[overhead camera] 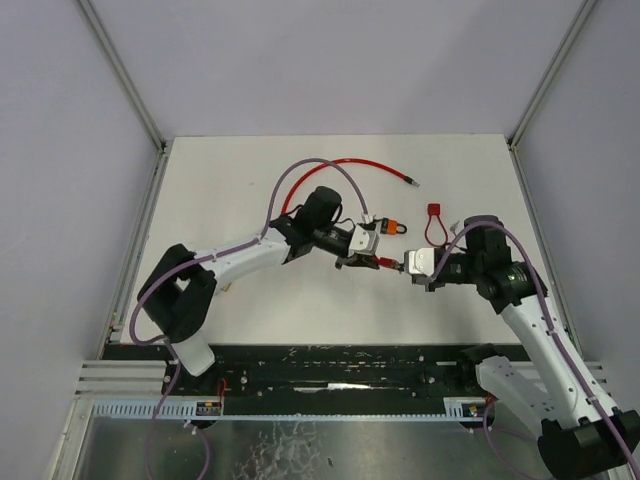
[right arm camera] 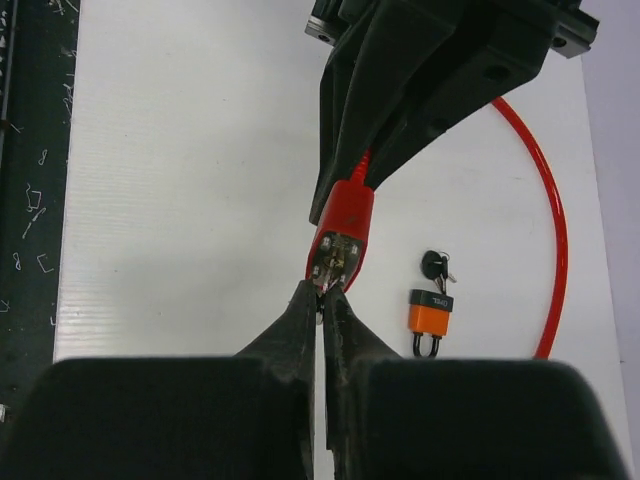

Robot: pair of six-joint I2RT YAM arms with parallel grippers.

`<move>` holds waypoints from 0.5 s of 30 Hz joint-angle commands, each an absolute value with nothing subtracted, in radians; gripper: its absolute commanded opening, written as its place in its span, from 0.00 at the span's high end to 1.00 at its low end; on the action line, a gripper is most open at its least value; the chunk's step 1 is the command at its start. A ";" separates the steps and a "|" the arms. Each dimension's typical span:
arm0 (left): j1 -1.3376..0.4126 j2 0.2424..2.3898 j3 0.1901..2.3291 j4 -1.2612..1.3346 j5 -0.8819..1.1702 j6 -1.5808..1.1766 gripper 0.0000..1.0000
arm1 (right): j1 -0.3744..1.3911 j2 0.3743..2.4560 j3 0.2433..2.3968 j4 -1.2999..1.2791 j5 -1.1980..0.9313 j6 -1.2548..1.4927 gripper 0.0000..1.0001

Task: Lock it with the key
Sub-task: Remove the key from the lock.

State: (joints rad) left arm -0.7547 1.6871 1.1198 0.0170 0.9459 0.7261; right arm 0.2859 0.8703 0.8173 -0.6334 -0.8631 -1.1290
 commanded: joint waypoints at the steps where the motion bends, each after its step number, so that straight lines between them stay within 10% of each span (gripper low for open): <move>1: -0.758 1.727 1.173 -0.159 1.074 0.734 1.00 | 0.275 0.875 0.807 -0.645 -0.892 -1.168 1.00; 7: -0.893 1.567 0.818 0.426 0.354 0.826 1.00 | 0.203 0.895 0.839 -0.606 -0.942 -1.014 1.00; 15: -0.921 1.556 0.738 0.525 0.206 0.932 1.00 | 0.188 0.964 0.846 -0.723 -0.982 -1.125 1.00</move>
